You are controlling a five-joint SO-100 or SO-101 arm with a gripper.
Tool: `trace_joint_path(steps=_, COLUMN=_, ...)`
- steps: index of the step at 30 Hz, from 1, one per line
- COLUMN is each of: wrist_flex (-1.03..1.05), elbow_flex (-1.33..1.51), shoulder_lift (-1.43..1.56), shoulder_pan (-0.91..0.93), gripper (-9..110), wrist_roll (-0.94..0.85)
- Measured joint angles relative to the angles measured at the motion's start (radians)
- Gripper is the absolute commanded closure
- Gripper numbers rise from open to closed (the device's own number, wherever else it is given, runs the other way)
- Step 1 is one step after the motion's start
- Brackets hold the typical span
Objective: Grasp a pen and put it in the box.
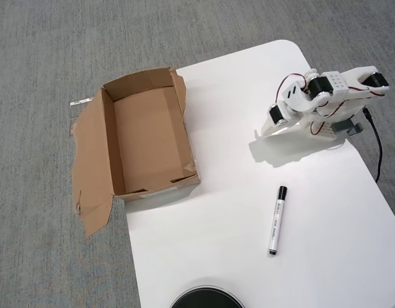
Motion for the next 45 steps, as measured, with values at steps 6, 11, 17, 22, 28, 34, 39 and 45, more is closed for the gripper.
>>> trace_joint_path(steps=6, wrist_flex=0.0, elbow_flex=0.0, shoulder_lift=0.0, shoulder_pan=0.0, gripper=100, wrist_roll=0.0)
trace_joint_path(steps=11, wrist_flex=0.0, elbow_flex=0.0, shoulder_lift=0.0, shoulder_pan=0.0, gripper=100, wrist_roll=0.0)
trace_joint_path(steps=17, wrist_flex=0.0, elbow_flex=0.0, shoulder_lift=0.0, shoulder_pan=0.0, gripper=100, wrist_roll=0.0)
trace_joint_path(steps=22, wrist_flex=0.0, elbow_flex=0.0, shoulder_lift=0.0, shoulder_pan=0.0, gripper=100, wrist_roll=0.0)
trace_joint_path(steps=28, wrist_flex=0.0, elbow_flex=0.0, shoulder_lift=0.0, shoulder_pan=0.0, gripper=100, wrist_roll=0.0)
trace_joint_path(steps=34, wrist_flex=0.0, elbow_flex=0.0, shoulder_lift=0.0, shoulder_pan=0.0, gripper=100, wrist_roll=0.0)
trace_joint_path(steps=39, wrist_flex=0.0, elbow_flex=-0.046, shoulder_lift=0.0, shoulder_pan=0.0, gripper=100, wrist_roll=0.0)
trace_joint_path(steps=45, wrist_flex=0.0, elbow_flex=-0.097, shoulder_lift=0.0, shoulder_pan=0.0, gripper=100, wrist_roll=0.0)
